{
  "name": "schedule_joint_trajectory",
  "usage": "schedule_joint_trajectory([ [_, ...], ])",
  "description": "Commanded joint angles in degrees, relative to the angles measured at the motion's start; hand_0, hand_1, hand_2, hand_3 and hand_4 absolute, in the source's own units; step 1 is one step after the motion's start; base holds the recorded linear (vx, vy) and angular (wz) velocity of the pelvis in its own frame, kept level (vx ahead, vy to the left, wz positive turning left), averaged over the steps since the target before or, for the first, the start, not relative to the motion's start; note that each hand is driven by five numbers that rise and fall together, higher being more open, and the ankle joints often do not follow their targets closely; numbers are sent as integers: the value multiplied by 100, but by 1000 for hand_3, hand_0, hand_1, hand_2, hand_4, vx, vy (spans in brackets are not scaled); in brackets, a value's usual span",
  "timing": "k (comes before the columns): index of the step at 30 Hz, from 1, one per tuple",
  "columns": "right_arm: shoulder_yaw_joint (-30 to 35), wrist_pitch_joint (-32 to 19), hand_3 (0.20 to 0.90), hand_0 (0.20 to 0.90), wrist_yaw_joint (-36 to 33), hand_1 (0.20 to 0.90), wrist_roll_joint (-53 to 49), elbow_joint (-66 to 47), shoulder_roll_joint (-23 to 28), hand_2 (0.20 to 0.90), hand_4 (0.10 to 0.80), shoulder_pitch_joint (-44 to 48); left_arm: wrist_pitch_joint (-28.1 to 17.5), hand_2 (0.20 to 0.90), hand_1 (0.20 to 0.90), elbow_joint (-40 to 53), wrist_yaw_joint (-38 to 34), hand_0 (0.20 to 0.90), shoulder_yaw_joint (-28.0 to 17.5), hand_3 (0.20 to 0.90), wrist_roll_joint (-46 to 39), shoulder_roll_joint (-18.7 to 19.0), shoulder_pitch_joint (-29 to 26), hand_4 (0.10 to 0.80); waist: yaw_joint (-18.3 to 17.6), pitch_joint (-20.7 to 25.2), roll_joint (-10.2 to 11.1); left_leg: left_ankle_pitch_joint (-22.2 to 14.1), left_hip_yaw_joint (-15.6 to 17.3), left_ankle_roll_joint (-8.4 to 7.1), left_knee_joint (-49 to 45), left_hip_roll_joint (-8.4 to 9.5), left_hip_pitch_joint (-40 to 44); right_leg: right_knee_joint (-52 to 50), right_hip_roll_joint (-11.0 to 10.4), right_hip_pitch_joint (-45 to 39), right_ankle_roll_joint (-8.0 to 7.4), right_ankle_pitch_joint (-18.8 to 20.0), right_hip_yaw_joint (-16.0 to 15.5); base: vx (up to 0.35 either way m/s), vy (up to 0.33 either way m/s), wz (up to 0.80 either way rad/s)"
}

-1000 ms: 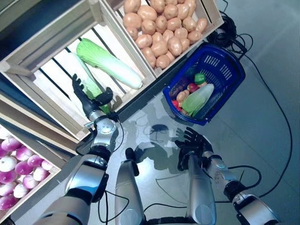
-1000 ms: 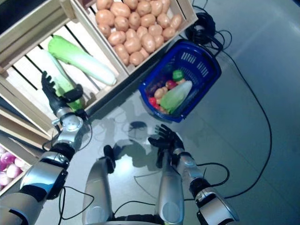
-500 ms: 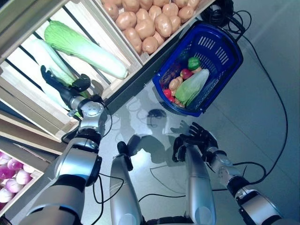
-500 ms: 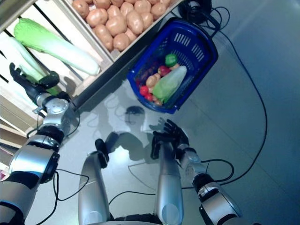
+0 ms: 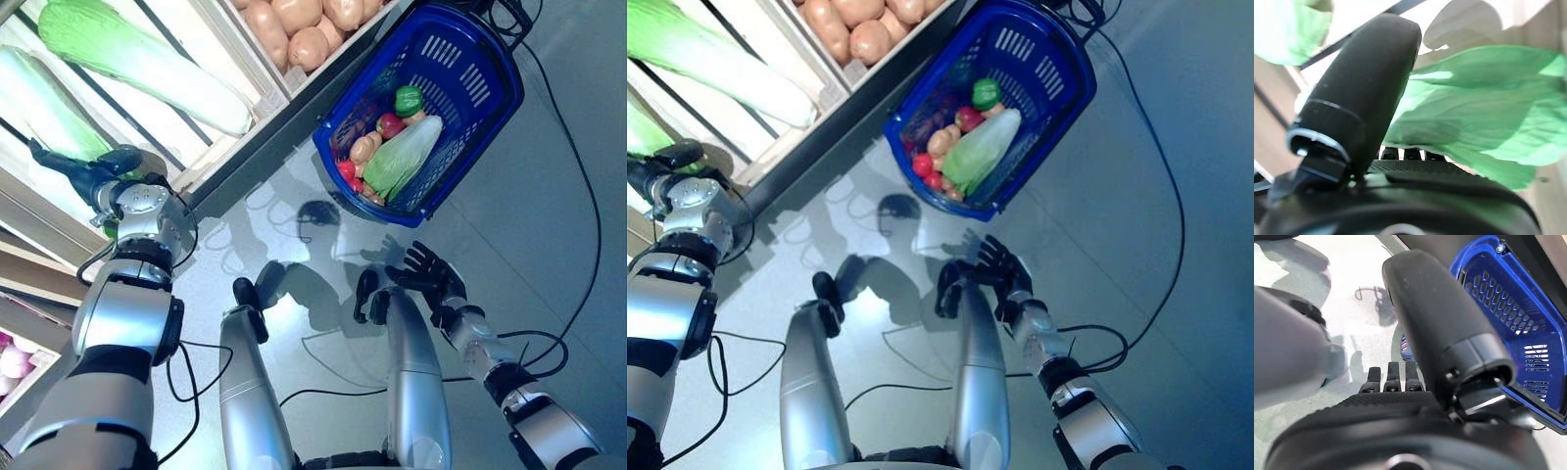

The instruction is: Put vegetables into the basket

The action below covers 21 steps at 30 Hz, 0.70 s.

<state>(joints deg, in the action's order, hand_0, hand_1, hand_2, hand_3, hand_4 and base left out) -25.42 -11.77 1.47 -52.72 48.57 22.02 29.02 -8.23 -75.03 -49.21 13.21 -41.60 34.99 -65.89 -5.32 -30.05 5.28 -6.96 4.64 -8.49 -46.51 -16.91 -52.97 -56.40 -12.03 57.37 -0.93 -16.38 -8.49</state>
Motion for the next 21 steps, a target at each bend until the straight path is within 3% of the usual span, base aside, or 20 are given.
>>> schedule_joint_trajectory([
  [1, 174, -539, 900, 900, -46, 900, -362, -581, 122, 900, 800, 89, 269, 900, 900, -195, 396, 900, 204, 900, -420, -33, -295, 800, -122, 26, 96, -884, -20, 328, -716, 76, -74, -34, -233, -167, -232, -22, 181, -39, 35, -3],
  [7, 281, -494, 900, 900, -107, 900, -470, -621, 243, 900, 800, 250, 474, 900, 900, -296, 651, 900, 192, 900, -741, 20, -287, 800, -98, 26, 52, -914, -21, 362, -814, 94, -181, -130, -274, -68, -226, -54, 175, -39, 28, 0],
  [8, 317, -479, 900, 900, -128, 900, -487, -608, 254, 900, 800, 297, 484, 822, 822, -335, 729, 822, 162, 822, -926, 44, -257, 748, -84, 26, 30, -908, -12, 360, -825, 95, -197, -140, -291, -58, -226, -52, 169, -40, 30, -2],
  [9, 321, -476, 900, 900, -131, 900, -492, -604, 257, 900, 800, 305, 481, 592, 592, -346, 754, 592, 153, 592, -931, 49, -250, 595, -82, 26, 26, -906, -12, 359, -825, 97, -197, -143, -293, -58, -226, -53, 169, -52, 35, -4],
  [10, 344, -464, 900, 900, -130, 900, -523, -596, 275, 900, 800, 321, 403, 300, 300, -359, 902, 300, 133, 300, -1030, 81, -226, 400, -73, 26, 15, -898, -6, 352, -824, 91, -193, -150, -308, -61, -225, -53, 166, -34, 17, -4],
  [21, 435, -506, 900, 900, -116, 900, -551, -661, 335, 900, 800, 335, -63, 300, 300, 32, 1204, 300, -61, 300, -904, 223, 84, 400, -22, 26, -52, -857, 144, 298, -577, 39, 419, 50, -339, -651, -240, -54, 95, -7, 2, 0],
])
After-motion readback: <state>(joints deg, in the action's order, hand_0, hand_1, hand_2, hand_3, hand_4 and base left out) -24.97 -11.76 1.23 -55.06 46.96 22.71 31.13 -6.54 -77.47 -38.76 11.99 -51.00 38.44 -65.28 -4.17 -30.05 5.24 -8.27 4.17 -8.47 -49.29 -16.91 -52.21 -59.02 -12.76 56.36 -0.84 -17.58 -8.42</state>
